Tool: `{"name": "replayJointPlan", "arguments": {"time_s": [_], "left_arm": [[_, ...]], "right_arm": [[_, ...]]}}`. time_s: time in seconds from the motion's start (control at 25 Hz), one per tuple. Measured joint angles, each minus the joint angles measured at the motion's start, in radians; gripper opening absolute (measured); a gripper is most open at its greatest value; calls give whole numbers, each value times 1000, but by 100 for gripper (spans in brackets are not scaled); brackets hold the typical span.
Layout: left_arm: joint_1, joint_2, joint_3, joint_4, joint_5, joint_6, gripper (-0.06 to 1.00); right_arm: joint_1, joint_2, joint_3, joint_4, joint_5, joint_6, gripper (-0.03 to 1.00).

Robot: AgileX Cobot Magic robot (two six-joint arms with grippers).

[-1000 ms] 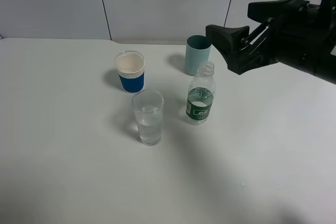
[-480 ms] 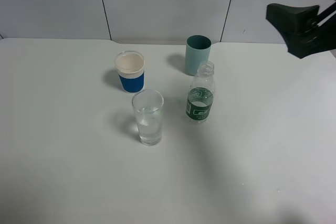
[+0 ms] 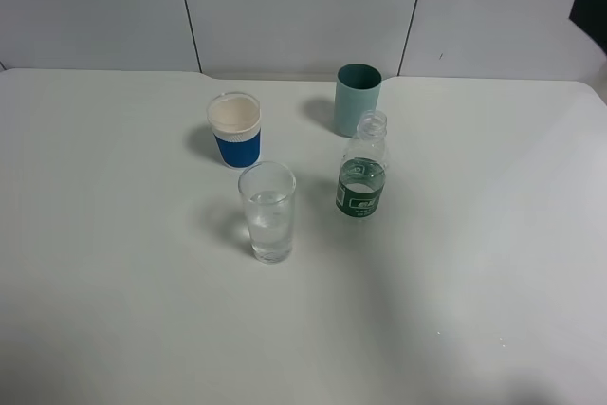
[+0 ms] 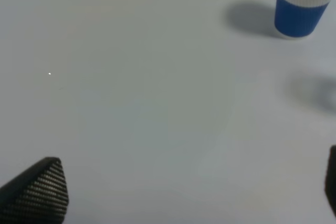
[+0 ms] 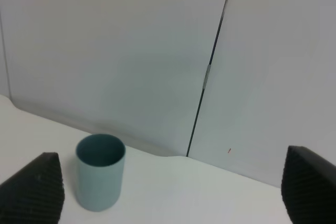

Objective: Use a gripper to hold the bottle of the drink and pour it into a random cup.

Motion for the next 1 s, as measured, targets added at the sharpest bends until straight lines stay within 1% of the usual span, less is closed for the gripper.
{"name": "replayJointPlan", "arguments": {"time_s": [0.12, 0.24, 0.36, 0.48, 0.64, 0.84, 1.0], "left_arm": [[0, 0, 0, 0, 0, 0, 99], [0, 0, 0, 0, 0, 0, 99], [0, 0, 0, 0, 0, 0, 99], [0, 0, 0, 0, 0, 0, 99], [0, 0, 0, 0, 0, 0, 99], [0, 0, 0, 0, 0, 0, 99], [0, 0, 0, 0, 0, 0, 99]], "right_arm": [[0, -56, -36, -2, 118, 20, 82], [0, -116, -66, -34, 268, 42, 82], [0, -182, -74, -64, 411, 81, 82], [0, -255, -75, -72, 525, 138, 82], [0, -350, -75, -111, 632, 221, 82], [0, -448, -75, -202, 743, 314, 82], [0, -501, -75, -219, 810, 333, 82]]}}
